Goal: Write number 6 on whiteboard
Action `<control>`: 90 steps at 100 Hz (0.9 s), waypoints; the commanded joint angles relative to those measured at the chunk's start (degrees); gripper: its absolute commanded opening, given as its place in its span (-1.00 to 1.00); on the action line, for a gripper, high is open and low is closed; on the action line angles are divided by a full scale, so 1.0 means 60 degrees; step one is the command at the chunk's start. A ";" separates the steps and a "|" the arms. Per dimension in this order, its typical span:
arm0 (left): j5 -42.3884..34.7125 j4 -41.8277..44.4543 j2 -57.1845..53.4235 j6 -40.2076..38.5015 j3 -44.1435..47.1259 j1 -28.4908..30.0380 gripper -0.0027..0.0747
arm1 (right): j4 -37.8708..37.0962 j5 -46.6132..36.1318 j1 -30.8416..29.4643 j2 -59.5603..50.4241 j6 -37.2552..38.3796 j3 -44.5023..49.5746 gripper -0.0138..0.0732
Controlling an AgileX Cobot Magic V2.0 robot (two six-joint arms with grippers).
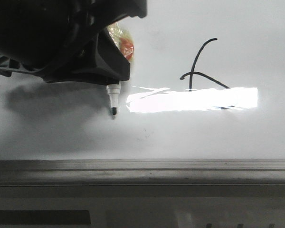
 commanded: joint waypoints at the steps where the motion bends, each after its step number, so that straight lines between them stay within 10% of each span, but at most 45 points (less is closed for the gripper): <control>1: -0.0807 -0.0236 -0.0010 -0.0042 -0.0081 0.0204 -0.98 | -0.0014 -0.0715 -0.0084 -0.0049 -0.0075 -0.0312 -0.83; 69: -0.0855 -0.0236 -0.0010 -0.0042 0.0448 0.0204 -0.97 | -0.0069 -0.0715 -0.0084 -0.0049 -0.0075 -0.0312 -0.83; 90: -0.0929 -0.0236 -0.0010 -0.0042 0.0448 0.0204 -0.51 | -0.0069 -0.0715 -0.0084 -0.0049 -0.0075 -0.0312 -0.83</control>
